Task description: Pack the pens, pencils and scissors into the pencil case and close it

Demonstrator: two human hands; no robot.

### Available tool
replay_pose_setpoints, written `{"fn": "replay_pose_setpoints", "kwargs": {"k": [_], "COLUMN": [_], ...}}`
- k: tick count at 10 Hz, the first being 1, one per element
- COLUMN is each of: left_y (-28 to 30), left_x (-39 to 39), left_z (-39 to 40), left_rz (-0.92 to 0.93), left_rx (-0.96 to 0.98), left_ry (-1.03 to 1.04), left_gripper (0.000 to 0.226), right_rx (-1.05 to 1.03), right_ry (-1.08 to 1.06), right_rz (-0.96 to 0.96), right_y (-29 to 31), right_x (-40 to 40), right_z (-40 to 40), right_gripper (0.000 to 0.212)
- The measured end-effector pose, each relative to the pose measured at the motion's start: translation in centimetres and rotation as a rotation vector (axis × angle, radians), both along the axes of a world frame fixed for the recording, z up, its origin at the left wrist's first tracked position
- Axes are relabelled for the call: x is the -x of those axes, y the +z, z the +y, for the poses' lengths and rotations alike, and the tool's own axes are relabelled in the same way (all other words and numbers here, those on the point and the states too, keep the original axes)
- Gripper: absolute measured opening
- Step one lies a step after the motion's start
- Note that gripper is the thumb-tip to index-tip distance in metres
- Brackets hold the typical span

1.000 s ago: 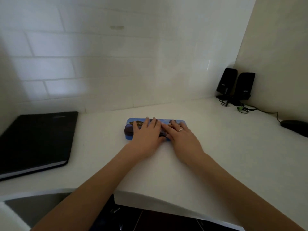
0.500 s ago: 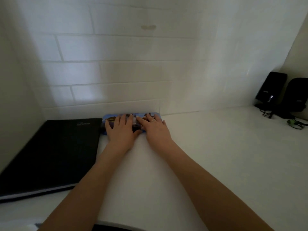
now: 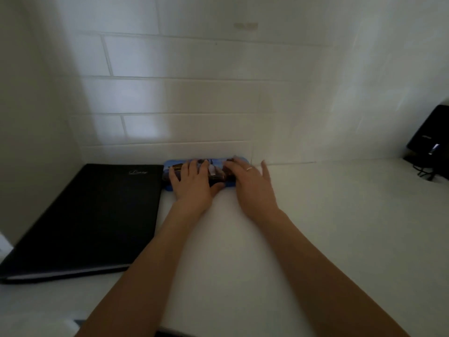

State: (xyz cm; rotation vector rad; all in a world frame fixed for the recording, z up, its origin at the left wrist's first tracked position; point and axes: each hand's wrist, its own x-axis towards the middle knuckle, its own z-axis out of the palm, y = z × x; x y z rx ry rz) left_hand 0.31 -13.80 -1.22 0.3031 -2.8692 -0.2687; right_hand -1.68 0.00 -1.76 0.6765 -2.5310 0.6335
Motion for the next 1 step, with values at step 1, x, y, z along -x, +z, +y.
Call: {"fn": "replay_pose_setpoints", "kwargs": {"k": [1], "left_y": [2.41], "left_x": [-1.10], "left_z": [-0.22], "left_rz": [0.001], "left_rx": [-0.254], "left_ry": [-0.087], "left_gripper": [0.079], "right_rx": [0.388], "right_ry": [-0.011], "right_rz": [-0.003], "right_y": [3.48], "right_x": [-1.42], "right_z": [3.29], "right_gripper": [0.048]}}
